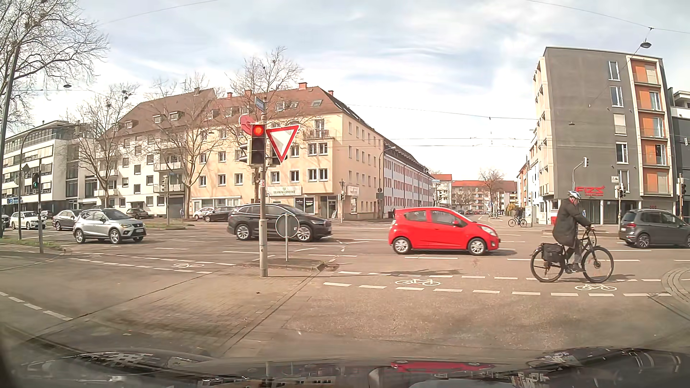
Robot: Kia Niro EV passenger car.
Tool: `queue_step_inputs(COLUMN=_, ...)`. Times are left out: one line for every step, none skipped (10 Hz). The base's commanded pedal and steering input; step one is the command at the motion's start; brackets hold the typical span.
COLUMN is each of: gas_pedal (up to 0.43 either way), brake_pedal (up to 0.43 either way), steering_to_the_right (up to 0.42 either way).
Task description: Follow the waypoints while adhering to traffic rules and regulations
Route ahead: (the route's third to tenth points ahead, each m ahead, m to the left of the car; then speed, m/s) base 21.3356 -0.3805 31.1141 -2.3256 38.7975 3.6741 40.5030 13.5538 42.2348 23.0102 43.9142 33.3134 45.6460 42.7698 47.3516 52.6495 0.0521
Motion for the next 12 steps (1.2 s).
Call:
queue_step_inputs(gas_pedal=0.0, brake_pedal=0.226, steering_to_the_right=0.021)
queue_step_inputs(gas_pedal=0.0, brake_pedal=0.226, steering_to_the_right=0.021)
queue_step_inputs(gas_pedal=0.0, brake_pedal=0.232, steering_to_the_right=0.021)
queue_step_inputs(gas_pedal=0.0, brake_pedal=0.232, steering_to_the_right=0.021)
queue_step_inputs(gas_pedal=0.0, brake_pedal=0.244, steering_to_the_right=0.021)
queue_step_inputs(gas_pedal=0.0, brake_pedal=0.25, steering_to_the_right=0.021)
queue_step_inputs(gas_pedal=0.0, brake_pedal=0.256, steering_to_the_right=0.021)
queue_step_inputs(gas_pedal=0.0, brake_pedal=0.262, steering_to_the_right=0.02)
queue_step_inputs(gas_pedal=0.0, brake_pedal=0.268, steering_to_the_right=0.02)
queue_step_inputs(gas_pedal=0.0, brake_pedal=0.268, steering_to_the_right=0.02)
queue_step_inputs(gas_pedal=0.0, brake_pedal=0.274, steering_to_the_right=0.02)
queue_step_inputs(gas_pedal=0.0, brake_pedal=0.274, steering_to_the_right=0.02)
